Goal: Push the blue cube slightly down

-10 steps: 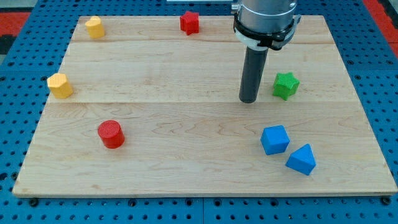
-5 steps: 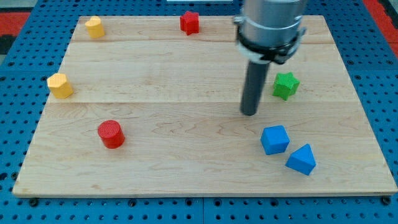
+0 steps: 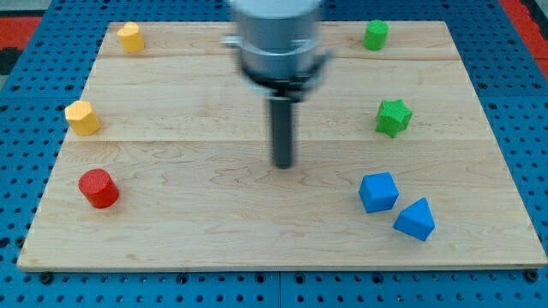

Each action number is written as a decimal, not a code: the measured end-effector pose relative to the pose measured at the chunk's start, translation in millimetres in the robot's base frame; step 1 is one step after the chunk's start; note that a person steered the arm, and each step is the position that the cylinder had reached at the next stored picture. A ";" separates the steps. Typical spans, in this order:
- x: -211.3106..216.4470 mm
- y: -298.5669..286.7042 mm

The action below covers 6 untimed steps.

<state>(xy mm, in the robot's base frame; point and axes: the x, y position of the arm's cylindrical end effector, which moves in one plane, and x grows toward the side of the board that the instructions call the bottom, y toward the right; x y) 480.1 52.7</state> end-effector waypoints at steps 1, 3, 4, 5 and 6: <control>18.5 56.5; 47.7 57.0; 29.9 71.7; 34.7 98.6; 56.8 69.9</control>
